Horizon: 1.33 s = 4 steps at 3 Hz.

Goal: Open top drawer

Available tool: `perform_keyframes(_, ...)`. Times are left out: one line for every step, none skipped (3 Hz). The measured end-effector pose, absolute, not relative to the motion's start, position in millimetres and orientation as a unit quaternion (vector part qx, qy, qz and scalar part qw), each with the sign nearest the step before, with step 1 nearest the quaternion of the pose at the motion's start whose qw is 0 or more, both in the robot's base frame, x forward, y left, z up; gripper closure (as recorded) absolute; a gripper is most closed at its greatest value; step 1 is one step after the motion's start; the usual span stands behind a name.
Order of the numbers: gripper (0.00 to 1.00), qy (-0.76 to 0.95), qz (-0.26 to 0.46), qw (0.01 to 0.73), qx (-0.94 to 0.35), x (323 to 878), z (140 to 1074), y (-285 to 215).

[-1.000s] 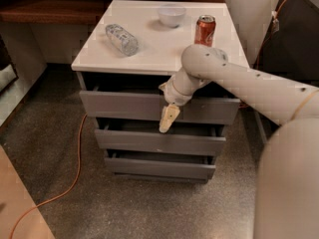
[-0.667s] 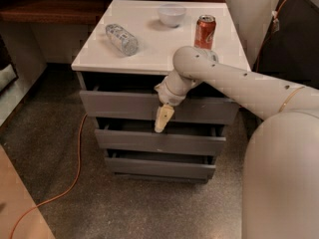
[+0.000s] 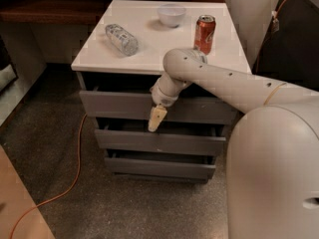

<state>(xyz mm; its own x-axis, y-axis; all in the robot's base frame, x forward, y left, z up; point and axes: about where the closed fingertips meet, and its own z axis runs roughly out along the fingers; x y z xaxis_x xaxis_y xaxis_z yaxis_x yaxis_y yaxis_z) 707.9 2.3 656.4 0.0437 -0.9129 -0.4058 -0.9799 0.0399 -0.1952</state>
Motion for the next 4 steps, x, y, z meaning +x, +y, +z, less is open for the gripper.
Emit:
perform_keyframes(0.34,0.693,0.079,0.219,-0.682,700,656,3)
perform_keyframes(0.58,0.698,0.076,0.221,-0.676,681,662,-4)
perform_keyframes(0.8,0.699,0.072,0.223,-0.675,661,668,-12)
perform_keyframes(1.0,0.699,0.072,0.223,-0.675,659,668,-13)
